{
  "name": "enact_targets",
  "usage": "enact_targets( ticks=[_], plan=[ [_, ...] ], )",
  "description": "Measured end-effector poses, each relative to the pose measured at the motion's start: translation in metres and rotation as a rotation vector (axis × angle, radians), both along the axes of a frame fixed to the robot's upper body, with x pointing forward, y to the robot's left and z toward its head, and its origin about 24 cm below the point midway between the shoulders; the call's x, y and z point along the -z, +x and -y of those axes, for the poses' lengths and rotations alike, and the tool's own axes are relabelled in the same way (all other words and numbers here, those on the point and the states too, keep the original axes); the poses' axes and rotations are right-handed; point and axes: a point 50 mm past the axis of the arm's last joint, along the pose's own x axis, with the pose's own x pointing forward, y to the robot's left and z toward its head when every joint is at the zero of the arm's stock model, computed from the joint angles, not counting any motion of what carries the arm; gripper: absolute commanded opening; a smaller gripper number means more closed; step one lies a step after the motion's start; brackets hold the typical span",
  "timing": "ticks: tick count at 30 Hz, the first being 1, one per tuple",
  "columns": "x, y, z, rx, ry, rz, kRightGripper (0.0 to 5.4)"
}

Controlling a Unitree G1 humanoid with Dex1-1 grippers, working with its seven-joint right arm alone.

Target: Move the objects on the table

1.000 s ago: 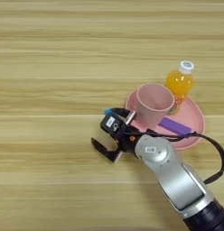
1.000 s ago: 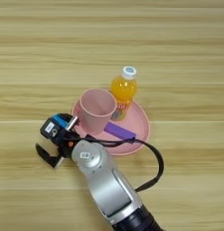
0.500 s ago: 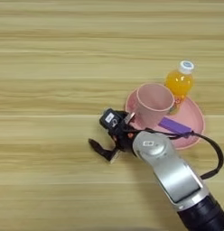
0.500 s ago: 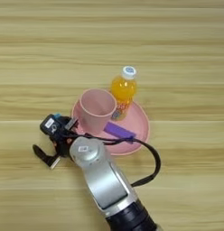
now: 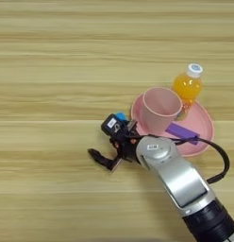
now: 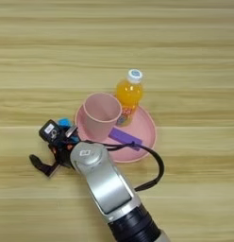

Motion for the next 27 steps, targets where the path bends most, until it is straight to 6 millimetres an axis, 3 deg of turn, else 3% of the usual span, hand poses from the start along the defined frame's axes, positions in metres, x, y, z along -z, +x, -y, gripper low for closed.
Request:
enact_targets(
  ticks=[18,27],
  plan=[
    [-0.002,-0.012,0.000,-0.053,0.065,-0.078,5.38],
    [-0.005,-0.015,0.026,0.006,0.156,-0.122,5.38]
  ],
)
